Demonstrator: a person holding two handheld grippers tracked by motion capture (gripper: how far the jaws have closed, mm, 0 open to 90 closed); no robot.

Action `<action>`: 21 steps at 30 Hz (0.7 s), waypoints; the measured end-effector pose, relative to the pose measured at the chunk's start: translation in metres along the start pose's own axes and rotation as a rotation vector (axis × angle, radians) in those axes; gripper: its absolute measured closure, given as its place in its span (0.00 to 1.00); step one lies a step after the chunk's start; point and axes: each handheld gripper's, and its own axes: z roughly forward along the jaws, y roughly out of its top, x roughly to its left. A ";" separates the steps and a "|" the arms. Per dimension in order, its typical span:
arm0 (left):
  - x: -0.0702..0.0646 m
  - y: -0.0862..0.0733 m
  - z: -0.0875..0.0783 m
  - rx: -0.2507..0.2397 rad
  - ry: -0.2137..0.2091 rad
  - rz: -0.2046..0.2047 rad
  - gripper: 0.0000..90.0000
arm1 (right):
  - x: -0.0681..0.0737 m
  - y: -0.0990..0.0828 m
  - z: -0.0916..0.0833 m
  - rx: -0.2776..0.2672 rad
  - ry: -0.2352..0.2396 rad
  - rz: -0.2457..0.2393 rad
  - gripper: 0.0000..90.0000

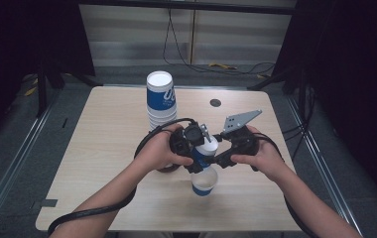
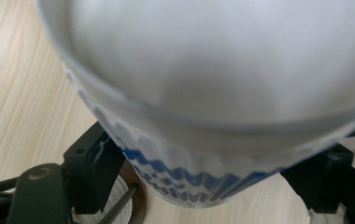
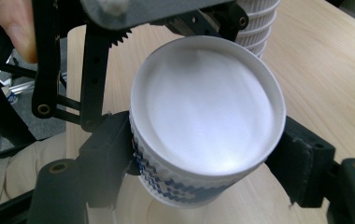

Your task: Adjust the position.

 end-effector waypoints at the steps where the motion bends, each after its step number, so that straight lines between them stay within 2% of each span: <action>1: 0.001 -0.001 0.000 -0.013 -0.006 -0.003 0.22 | -0.001 0.000 -0.001 -0.005 -0.001 0.005 0.30; 5: 0.004 -0.004 0.000 -0.052 -0.021 -0.035 0.21 | -0.002 -0.001 -0.005 -0.016 -0.007 0.017 0.30; 11: 0.006 -0.011 0.002 -0.060 -0.028 -0.051 0.20 | -0.004 -0.003 -0.010 -0.032 -0.012 0.029 0.30; 14: 0.007 -0.012 0.002 -0.068 -0.031 -0.039 0.19 | -0.004 -0.004 -0.012 -0.035 -0.014 0.032 0.30; 16: 0.006 -0.013 0.003 -0.082 -0.036 -0.060 0.19 | -0.005 -0.004 -0.013 -0.038 -0.017 0.032 0.30; 20: 0.007 -0.015 0.004 -0.102 -0.038 -0.054 0.18 | -0.005 -0.005 -0.014 -0.041 -0.016 0.030 0.30; 21: 0.006 -0.016 0.004 -0.104 -0.041 -0.066 0.18 | -0.005 -0.005 -0.015 -0.043 -0.018 0.030 0.30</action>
